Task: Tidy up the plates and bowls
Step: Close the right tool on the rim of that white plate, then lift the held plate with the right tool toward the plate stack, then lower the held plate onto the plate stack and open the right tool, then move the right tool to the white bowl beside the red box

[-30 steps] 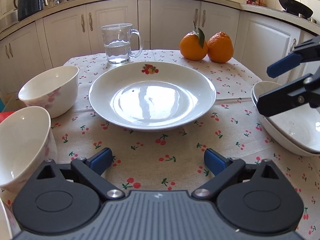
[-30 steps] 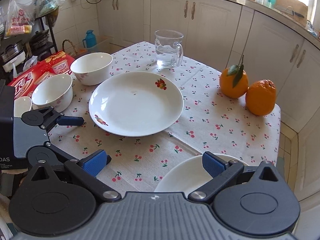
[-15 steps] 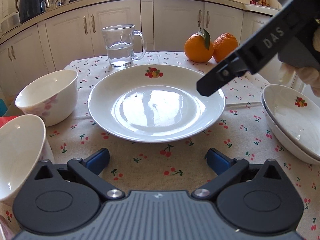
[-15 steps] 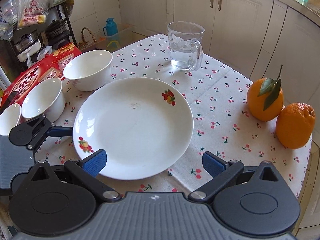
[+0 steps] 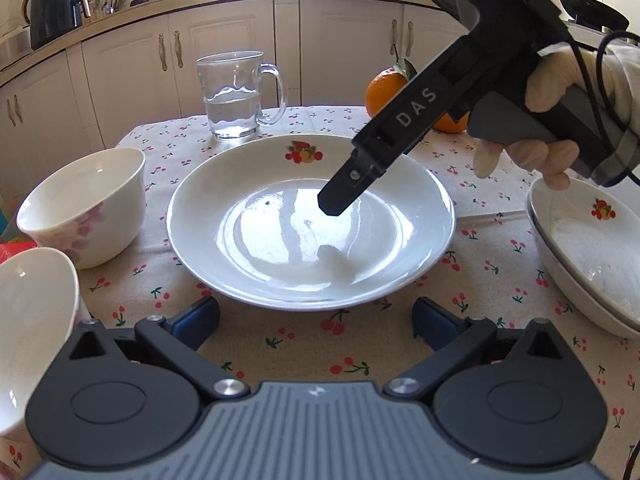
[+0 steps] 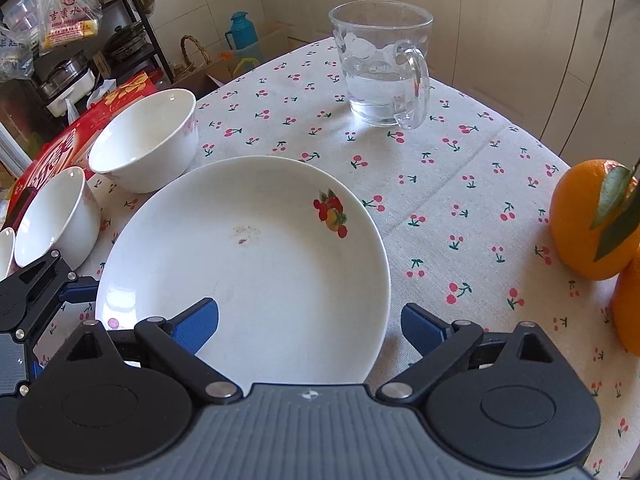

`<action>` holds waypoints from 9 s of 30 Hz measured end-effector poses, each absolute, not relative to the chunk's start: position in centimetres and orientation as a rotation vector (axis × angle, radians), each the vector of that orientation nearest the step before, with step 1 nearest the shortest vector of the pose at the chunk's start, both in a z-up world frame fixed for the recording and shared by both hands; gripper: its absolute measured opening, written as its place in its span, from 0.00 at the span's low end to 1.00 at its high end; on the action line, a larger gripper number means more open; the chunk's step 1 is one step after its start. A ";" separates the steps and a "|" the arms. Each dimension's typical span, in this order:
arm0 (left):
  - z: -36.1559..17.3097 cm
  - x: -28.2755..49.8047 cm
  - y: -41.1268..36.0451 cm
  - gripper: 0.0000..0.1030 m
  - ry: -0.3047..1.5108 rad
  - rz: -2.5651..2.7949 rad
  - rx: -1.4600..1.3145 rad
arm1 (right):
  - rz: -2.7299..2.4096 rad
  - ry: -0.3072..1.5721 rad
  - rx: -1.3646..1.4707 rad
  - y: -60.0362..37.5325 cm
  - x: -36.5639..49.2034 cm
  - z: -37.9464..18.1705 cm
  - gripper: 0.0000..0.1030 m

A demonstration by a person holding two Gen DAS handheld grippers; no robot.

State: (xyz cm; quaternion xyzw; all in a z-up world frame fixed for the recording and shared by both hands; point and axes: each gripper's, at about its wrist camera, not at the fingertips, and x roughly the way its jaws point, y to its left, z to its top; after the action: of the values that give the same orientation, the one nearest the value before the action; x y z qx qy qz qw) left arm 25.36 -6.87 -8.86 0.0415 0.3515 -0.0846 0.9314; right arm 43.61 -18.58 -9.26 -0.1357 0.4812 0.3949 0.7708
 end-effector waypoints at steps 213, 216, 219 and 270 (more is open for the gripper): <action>-3.8 19.3 -17.6 0.90 0.636 -0.766 0.342 | 0.371 0.959 -0.102 -38.0 21.7 -2.6 1.00; -3.0 18.8 -17.1 0.90 0.614 -0.754 0.335 | 0.340 0.923 -0.120 -37.5 21.2 -2.1 1.00; -2.1 17.9 -16.0 0.90 0.583 -0.734 0.324 | 0.307 0.879 -0.111 -37.0 20.3 -1.5 1.00; -5.5 8.0 11.1 0.90 0.626 -0.226 0.160 | 0.767 0.778 -0.276 -3.7 15.9 -3.9 0.96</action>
State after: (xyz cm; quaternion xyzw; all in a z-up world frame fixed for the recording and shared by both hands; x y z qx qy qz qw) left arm 8.00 11.14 -5.50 0.0782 0.3071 -0.1108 0.9420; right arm 15.86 -3.74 -3.88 -0.1308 0.3687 0.3634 0.8455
